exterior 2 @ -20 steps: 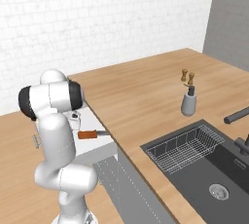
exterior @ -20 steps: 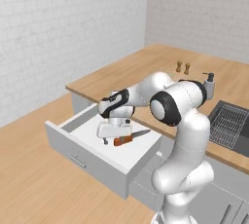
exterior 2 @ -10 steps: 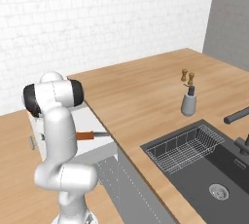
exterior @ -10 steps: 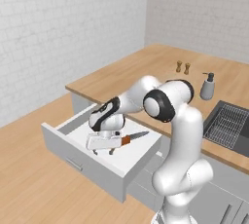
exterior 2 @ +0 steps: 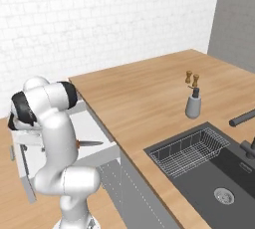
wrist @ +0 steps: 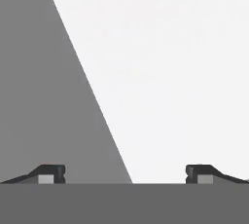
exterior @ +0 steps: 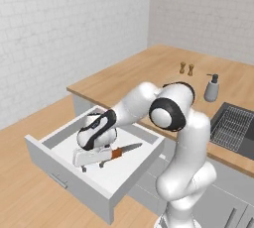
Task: Pick up the knife from the drawer and place it on the cutting board. Then place the meat from the plate to the cutting board.
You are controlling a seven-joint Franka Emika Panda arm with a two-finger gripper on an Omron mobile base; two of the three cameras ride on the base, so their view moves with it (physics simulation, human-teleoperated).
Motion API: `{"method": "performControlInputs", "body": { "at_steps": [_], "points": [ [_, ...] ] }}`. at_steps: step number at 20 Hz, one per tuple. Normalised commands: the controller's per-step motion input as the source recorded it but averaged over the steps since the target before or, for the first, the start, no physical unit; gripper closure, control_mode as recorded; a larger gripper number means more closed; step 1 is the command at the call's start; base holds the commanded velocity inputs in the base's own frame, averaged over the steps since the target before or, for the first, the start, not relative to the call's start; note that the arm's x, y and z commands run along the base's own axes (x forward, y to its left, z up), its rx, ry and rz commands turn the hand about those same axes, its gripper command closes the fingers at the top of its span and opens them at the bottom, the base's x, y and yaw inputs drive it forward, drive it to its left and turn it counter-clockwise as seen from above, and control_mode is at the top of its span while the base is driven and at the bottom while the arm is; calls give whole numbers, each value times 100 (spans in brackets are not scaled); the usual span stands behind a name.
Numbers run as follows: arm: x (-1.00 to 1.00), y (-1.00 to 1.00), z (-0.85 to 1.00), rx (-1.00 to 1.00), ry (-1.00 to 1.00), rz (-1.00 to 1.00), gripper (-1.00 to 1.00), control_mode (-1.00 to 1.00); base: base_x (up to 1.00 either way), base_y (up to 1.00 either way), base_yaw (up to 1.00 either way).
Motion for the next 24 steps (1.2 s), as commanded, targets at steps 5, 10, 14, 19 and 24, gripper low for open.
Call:
{"method": "performControlInputs", "body": {
  "at_steps": [5, 10, 14, 19, 24],
  "points": [
    [16, -91, 33, -8, -33, 49, -100, -100, 0, 0, 0],
    [77, -46, 7, -4, -7, 36, -100, -100, 0, 0, 0],
    [77, -3, 0, 0, 1, 10, -100, -100, 0, 0, 0],
    [40, 24, -30, -12, 7, 4, -100, -100, 0, 0, 0],
    [41, 8, -36, -12, 1, 9, -100, -100, 0, 0, 0]
  ]
}}
